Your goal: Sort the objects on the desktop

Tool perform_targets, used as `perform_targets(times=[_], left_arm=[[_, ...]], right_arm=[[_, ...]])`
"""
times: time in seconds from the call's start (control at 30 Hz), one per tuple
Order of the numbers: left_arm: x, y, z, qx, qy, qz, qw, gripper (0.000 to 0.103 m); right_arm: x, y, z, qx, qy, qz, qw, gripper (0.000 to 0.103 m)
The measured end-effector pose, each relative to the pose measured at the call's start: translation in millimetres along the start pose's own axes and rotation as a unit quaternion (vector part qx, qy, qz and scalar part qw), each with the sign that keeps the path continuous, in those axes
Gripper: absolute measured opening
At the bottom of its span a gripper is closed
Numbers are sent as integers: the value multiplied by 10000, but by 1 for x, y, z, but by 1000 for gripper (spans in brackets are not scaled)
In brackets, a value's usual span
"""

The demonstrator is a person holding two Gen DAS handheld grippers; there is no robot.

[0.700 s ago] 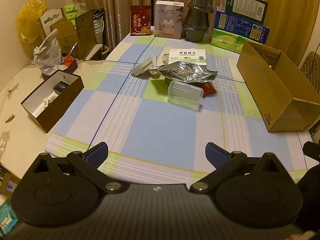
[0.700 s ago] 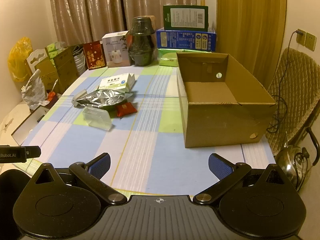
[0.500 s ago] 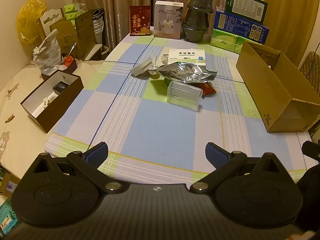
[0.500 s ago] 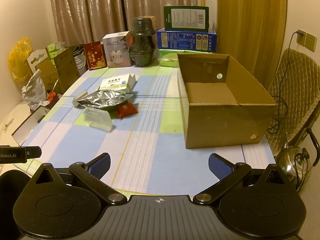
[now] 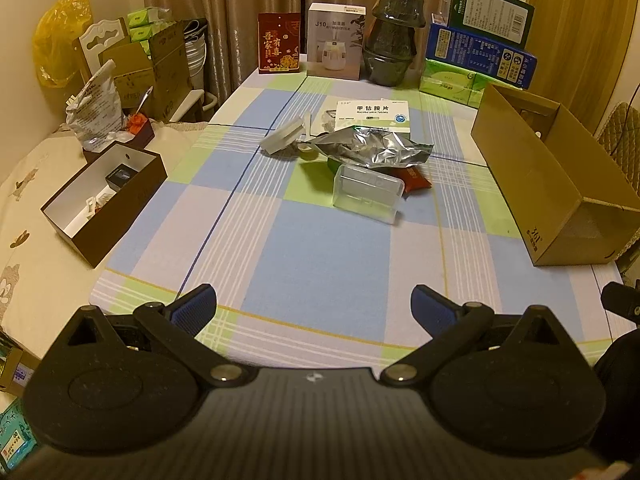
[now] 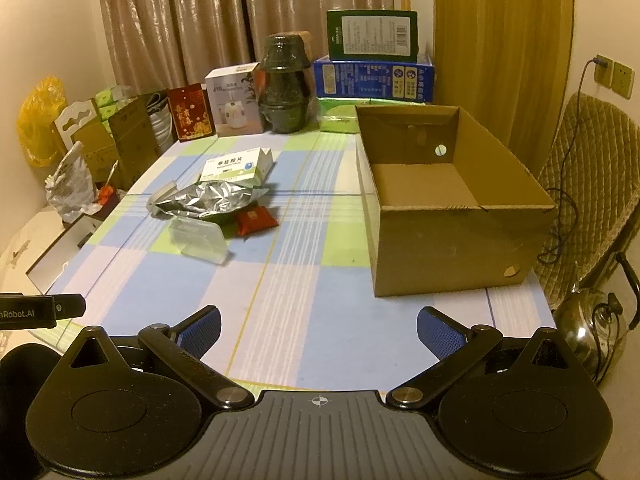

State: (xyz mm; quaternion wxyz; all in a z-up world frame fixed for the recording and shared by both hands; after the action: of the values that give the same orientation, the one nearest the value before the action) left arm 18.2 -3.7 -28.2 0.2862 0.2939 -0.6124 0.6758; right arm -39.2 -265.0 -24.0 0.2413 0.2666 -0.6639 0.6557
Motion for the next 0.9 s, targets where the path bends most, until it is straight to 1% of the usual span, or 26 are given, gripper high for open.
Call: perform_targets(times=[0.3, 0.9], left_arm=[[1, -4, 2, 22, 3, 1, 10000, 102], [1, 2, 2, 69, 94, 25, 9999, 102]], right_arm=[[0, 0, 0, 2, -6, 3, 10000, 101], [0, 1, -5, 6, -19, -4, 10000, 101]])
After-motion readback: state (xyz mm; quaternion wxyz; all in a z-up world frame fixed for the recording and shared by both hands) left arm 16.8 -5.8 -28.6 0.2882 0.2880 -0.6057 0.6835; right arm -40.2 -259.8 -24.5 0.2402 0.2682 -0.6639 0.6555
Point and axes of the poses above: each gripper's, at about its wrist camera, not at the fingertips, and x roughly against the way its jaws point, z to its right, y to its underside, the point moved 4 cm from there along -x, roughly the way its jaws point, and after that the axes turned 5 degrees about x, right-handed, at the moved point
